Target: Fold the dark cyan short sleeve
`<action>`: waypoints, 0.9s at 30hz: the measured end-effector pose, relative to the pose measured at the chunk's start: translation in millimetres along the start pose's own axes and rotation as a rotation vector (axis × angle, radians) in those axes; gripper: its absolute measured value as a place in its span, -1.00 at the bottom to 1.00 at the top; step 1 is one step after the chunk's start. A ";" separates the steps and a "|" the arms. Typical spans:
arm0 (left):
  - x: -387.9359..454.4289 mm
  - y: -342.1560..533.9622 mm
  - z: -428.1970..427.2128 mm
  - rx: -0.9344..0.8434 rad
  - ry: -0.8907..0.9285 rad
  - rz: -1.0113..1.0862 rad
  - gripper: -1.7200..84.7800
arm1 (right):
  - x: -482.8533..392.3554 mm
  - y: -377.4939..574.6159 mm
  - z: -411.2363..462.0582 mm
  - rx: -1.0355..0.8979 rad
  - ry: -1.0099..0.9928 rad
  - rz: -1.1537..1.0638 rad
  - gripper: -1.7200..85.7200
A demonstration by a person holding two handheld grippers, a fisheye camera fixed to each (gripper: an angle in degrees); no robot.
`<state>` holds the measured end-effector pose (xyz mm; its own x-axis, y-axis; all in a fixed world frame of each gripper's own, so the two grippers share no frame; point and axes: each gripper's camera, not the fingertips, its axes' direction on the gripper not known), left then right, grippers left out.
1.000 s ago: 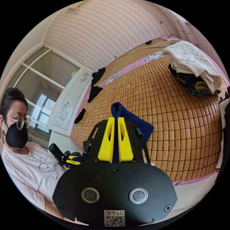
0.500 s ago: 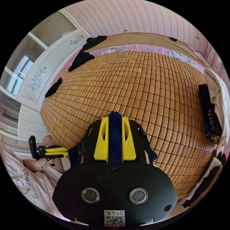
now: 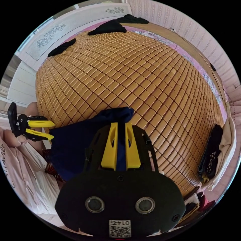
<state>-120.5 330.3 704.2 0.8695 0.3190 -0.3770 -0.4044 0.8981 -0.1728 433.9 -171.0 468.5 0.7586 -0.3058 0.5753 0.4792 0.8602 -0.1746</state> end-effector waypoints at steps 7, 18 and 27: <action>26.2 -0.2 -34.6 0.036 0.011 0.154 -0.98 | -4.4 73.4 -71.4 0.300 -0.139 0.142 -0.92; 117.1 -50.4 -159.2 0.207 0.085 0.487 -0.98 | -6.1 225.1 -163.6 0.735 -0.220 0.396 -0.95; 215.8 -256.4 -178.0 0.446 0.115 0.714 -0.97 | 75.6 245.4 -261.9 0.848 0.034 0.429 -0.94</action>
<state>120.3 115.0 505.2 0.4043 0.8434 -0.3539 -0.6744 0.5362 0.5076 724.5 -89.9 259.9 0.8142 0.1045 0.5711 -0.3132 0.9073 0.2806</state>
